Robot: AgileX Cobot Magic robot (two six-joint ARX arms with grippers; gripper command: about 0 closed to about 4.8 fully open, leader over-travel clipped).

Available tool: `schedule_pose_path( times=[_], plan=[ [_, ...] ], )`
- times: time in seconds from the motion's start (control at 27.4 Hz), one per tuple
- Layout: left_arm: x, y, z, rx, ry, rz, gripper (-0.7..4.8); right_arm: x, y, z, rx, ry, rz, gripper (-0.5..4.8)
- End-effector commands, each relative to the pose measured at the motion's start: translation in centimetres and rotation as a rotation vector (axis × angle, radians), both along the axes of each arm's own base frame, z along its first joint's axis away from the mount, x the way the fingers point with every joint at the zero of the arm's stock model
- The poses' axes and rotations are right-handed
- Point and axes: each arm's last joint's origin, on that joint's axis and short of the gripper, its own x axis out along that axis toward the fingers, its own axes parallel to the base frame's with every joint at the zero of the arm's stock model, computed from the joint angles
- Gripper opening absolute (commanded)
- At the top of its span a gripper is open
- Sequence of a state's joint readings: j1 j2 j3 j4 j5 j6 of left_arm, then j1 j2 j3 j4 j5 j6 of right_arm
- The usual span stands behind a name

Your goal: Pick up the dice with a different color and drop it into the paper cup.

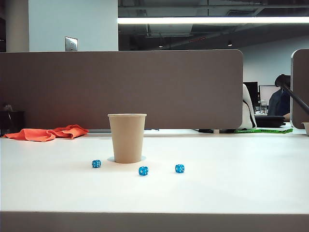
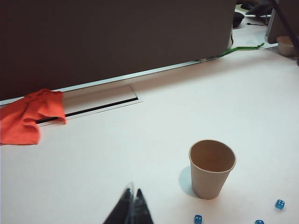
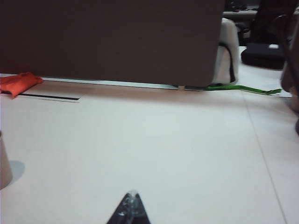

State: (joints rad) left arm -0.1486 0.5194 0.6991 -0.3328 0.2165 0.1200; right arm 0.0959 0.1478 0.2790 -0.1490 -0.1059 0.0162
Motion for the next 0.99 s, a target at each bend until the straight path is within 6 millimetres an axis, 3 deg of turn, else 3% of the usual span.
schedule_pose_path(
  times=[0.04,0.18,0.58,0.99],
  plan=[
    [-1.6,0.4,0.3,-0.006,-0.025,0.044,-0.06,-0.8,-0.3,-0.7,0.012,-0.053,-0.067,-0.01],
    [-2.5,0.5,-0.1,-0.003,0.005,0.046,-0.06,-0.8,-0.3,-2.3,0.003,-0.025,-0.088,-0.01],
    [-4.3,0.8,-1.1,-0.040,0.014,0.052,-0.06,0.1,-0.4,-4.1,-0.041,-0.074,-0.135,-0.01],
    [-6.7,1.3,-3.5,-0.070,-0.036,0.117,-0.06,0.7,-0.3,-5.9,-0.038,-0.111,-0.135,-0.01]
  ],
)
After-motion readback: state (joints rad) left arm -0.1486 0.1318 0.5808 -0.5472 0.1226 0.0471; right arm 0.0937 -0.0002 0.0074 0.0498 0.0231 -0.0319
